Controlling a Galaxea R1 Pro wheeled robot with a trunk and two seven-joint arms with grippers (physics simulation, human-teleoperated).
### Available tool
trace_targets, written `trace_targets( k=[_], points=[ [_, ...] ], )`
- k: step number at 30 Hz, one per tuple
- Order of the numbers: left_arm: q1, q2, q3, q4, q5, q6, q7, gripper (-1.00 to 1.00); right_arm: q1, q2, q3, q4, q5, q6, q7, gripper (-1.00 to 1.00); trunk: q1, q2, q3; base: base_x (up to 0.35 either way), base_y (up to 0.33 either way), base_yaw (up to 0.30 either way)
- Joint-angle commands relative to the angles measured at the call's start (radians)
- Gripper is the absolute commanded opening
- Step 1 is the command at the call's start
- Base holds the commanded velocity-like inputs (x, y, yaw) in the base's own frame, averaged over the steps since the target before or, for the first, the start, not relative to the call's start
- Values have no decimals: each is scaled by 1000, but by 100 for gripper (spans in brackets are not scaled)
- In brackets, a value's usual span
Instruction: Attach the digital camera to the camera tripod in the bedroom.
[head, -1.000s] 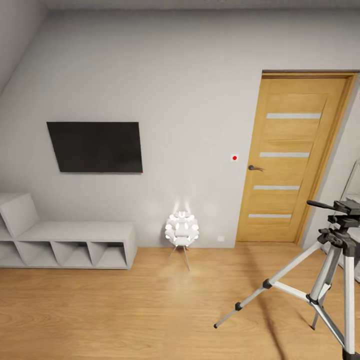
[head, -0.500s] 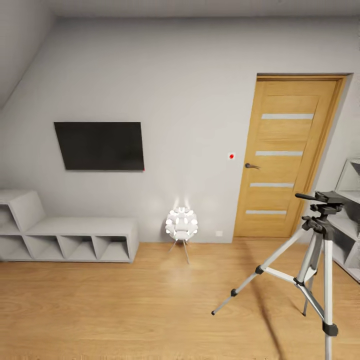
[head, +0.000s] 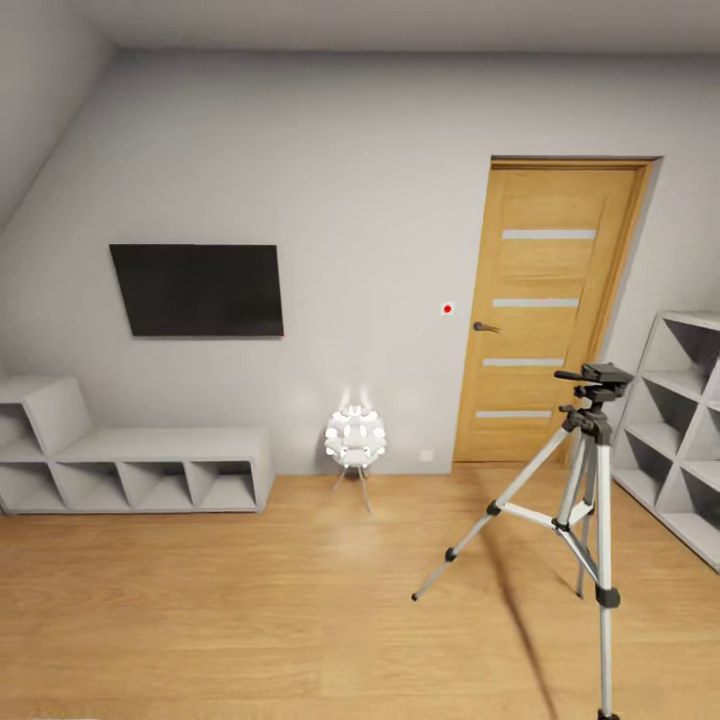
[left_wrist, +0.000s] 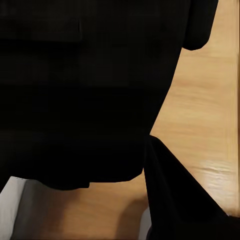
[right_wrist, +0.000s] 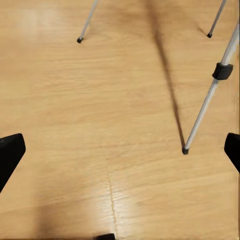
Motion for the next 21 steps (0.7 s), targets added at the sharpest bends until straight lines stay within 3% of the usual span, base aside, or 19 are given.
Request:
trace_targets(
  k=[1,21],
  points=[
    [-1,1,-8,-4,-1,-2,10,-100,1,0,2,-2,1,0,-5,100,0,-1,0,-84,0,-245],
    [-1,1,-9,-3,-1,-2,10,-100,1,0,1,-2,-1,0,-5,100,0,-1,6,-11,0,-280]
  ],
)
